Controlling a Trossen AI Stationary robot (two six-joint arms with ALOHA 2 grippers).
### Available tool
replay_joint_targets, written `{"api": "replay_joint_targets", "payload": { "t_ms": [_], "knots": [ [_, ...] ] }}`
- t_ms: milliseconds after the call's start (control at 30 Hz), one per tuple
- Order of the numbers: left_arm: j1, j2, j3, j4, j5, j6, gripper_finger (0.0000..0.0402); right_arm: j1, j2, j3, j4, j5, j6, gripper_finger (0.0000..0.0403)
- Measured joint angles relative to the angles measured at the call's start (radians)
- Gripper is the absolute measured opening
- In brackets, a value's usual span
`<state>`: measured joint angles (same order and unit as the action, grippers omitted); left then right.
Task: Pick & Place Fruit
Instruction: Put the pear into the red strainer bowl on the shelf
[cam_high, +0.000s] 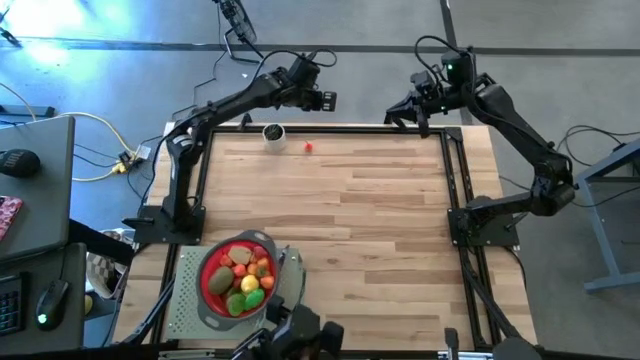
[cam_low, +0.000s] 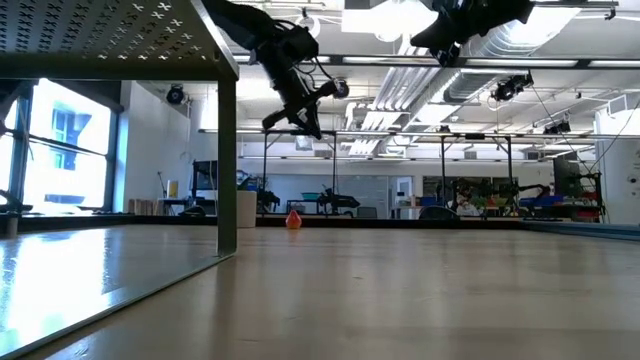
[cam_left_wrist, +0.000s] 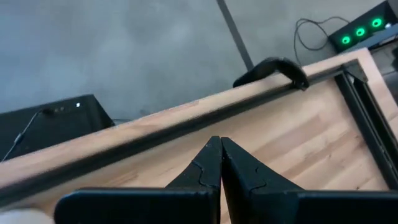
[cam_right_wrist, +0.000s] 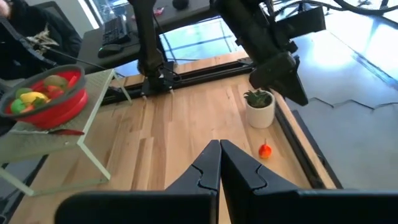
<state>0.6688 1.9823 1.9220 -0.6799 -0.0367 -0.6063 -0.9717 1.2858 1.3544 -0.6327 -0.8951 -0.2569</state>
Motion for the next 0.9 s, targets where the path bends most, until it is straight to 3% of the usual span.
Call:
{"api": "replay_joint_targets", "payload": {
  "t_ms": [233, 900],
  "knots": [
    [0.021, 0.079, 0.124, -0.078, 0.015, 0.030, 0.0000, -0.047, 0.001, 0.000, 0.000, 0.002, -0.002, 0.0003],
    [-0.022, 0.076, 0.129, -0.161, -0.007, 0.024, 0.0000, -0.090, 0.001, 0.000, 0.001, 0.002, -0.017, 0.0003]
  ]
}}
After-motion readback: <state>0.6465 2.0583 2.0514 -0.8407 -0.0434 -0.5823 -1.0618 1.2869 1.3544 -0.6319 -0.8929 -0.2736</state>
